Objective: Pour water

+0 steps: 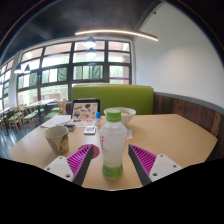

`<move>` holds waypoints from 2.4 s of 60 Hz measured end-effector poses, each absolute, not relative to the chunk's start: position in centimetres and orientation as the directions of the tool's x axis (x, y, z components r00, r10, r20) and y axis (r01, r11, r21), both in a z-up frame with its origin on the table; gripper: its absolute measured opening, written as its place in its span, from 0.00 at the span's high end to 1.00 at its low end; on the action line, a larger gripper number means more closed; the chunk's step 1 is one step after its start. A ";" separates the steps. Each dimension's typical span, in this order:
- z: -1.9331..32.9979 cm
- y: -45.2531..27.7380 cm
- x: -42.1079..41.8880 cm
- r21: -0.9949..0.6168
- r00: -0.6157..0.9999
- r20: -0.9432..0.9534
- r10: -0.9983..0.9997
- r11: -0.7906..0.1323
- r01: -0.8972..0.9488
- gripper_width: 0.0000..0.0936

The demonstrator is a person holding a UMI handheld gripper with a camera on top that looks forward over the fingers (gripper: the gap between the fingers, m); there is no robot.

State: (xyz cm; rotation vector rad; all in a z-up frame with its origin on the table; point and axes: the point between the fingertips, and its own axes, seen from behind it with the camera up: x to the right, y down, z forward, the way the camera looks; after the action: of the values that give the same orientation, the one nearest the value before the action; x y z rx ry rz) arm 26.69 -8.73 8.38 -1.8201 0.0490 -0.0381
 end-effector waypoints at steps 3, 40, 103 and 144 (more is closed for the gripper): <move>8.1 -6.9 26.2 -0.967 0.999 -0.001 -0.050 -0.254 -0.014 0.14; 10.5 -2.1 25.8 -0.881 0.900 0.420 -0.114 -0.288 0.375 0.68; 20.8 5.6 14.9 0.219 -0.249 0.965 -0.088 -0.257 0.941 0.68; 8.1 5.7 18.4 -0.984 0.994 -0.003 -0.106 -0.176 -0.022 0.68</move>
State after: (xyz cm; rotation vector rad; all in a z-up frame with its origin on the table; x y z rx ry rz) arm 18.39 5.71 8.09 -1.7474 0.0956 -0.0749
